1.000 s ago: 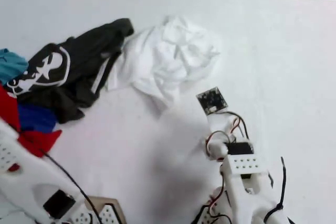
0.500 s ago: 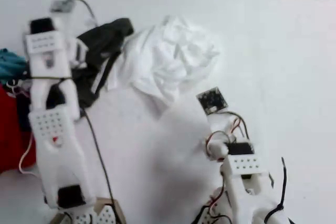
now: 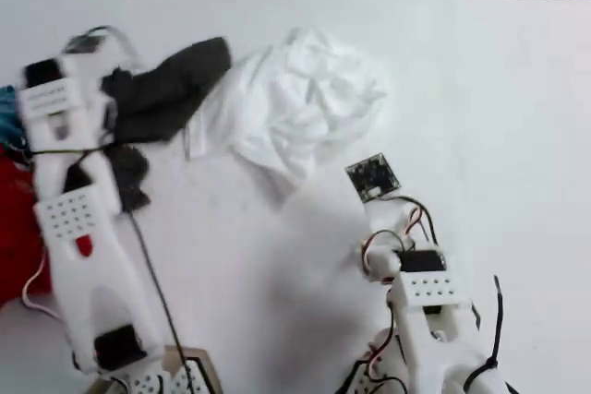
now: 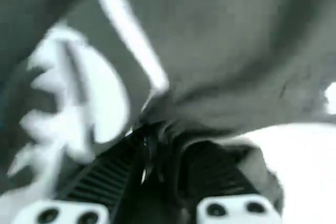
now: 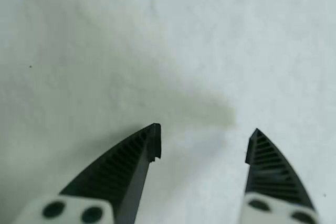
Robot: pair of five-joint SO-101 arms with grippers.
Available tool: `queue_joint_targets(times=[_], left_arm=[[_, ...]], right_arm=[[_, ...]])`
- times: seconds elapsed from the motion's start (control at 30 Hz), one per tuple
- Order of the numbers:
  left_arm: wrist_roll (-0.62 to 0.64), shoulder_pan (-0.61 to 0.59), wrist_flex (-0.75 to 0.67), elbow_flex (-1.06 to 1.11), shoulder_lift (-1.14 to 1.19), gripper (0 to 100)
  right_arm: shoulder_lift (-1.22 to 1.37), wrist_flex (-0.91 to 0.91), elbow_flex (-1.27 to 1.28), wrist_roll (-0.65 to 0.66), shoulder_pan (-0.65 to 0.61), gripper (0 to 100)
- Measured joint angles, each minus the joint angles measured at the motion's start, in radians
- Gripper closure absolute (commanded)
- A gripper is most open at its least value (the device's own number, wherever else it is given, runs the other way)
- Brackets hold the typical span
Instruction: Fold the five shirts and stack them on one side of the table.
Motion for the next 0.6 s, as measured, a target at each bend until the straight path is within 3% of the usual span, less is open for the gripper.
queue_joint_targets(times=[0.17,0.43,0.6], left_arm=[[-0.041,-0.176,0.009,-0.017,-0.083,97],[-0.137,-0.460,0.009,-0.017,-0.400,97],[-0.143,-0.614,0.009,-0.026,-0.453,97]], right_arm=[[0.000,0.000,0.000,0.000,0.000,73.4],[0.000,0.000,0.000,0.000,0.000,73.4],[0.000,0.000,0.000,0.000,0.000,73.4]])
